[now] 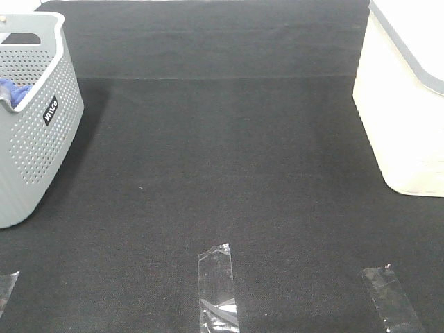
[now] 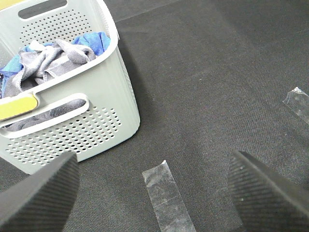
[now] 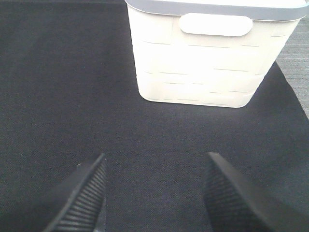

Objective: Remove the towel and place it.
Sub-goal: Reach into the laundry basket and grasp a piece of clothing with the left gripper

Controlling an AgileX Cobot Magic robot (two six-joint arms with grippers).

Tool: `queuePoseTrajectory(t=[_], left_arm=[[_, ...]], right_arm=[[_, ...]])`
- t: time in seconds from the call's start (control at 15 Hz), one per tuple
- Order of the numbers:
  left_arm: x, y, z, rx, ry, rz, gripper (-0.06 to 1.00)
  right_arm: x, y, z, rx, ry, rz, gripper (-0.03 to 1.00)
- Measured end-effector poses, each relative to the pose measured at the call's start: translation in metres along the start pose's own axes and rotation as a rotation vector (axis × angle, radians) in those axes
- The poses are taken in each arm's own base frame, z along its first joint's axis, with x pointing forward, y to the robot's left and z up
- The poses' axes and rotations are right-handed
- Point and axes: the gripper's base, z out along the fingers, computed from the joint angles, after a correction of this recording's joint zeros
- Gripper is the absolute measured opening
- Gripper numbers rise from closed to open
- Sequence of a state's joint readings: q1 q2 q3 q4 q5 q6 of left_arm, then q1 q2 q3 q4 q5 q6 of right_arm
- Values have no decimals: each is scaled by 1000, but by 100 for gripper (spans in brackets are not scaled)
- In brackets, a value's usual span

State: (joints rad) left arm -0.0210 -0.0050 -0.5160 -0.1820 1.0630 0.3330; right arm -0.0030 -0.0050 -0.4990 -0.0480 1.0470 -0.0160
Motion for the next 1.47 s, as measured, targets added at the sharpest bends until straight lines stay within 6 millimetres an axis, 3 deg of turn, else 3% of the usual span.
queuePoseTrajectory(t=[1.47], left_arm=[[0,0,0,0,0,0,80]], right_arm=[[0,0,0,0,0,0,57]])
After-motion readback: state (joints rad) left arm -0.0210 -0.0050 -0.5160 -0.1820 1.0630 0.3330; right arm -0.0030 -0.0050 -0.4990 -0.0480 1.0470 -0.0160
